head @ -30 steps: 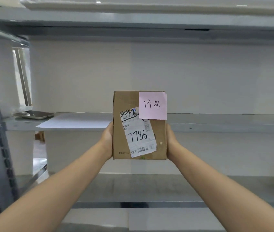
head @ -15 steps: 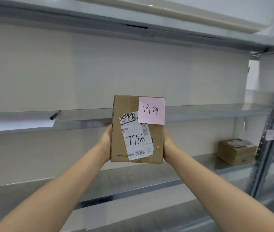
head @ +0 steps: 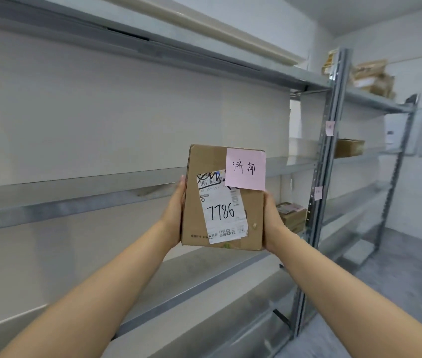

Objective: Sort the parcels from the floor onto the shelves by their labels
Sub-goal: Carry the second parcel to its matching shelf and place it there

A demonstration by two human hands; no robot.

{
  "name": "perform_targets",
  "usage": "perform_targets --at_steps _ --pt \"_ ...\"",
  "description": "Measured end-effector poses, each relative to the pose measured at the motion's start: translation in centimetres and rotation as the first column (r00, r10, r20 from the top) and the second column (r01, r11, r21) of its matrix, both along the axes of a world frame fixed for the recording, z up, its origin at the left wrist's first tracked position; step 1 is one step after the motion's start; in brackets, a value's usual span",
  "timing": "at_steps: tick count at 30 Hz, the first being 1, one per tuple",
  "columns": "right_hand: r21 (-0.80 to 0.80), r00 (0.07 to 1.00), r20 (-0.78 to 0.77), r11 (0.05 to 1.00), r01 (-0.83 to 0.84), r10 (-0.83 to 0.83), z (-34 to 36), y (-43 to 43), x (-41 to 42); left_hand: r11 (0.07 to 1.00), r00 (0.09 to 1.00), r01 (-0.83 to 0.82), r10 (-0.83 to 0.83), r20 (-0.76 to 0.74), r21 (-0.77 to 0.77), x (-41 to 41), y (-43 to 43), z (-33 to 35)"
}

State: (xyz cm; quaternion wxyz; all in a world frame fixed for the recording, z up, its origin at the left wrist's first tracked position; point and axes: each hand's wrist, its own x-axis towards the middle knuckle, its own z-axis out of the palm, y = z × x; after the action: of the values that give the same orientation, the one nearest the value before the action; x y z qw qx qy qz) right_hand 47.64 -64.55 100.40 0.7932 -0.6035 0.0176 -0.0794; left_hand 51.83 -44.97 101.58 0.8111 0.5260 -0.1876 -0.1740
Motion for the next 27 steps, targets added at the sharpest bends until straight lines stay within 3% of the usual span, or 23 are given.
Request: perform_targets --at_steps 5,11,20,27 --pt "0.020 0.990 0.004 0.990 0.141 -0.141 1.8 -4.3 -1.3 0.990 0.990 0.101 -0.110 0.089 0.103 0.2 -4.9 0.4" --pt "0.016 0.953 0.158 0.966 0.258 -0.257 1.3 -7.5 -3.3 0.977 0.976 0.211 -0.212 0.047 0.022 1.5 -9.7 0.1" --pt "-0.036 0.928 0.077 0.929 0.368 -0.365 -0.1 -12.3 -5.0 0.929 0.929 0.367 -0.369 -0.030 -0.053 2.3 -16.3 -0.7" --pt "-0.083 0.933 0.068 0.930 0.358 -0.353 -0.3 -18.1 -5.6 0.933 0.934 0.358 -0.358 -0.013 0.022 2.1 -21.6 -0.8"
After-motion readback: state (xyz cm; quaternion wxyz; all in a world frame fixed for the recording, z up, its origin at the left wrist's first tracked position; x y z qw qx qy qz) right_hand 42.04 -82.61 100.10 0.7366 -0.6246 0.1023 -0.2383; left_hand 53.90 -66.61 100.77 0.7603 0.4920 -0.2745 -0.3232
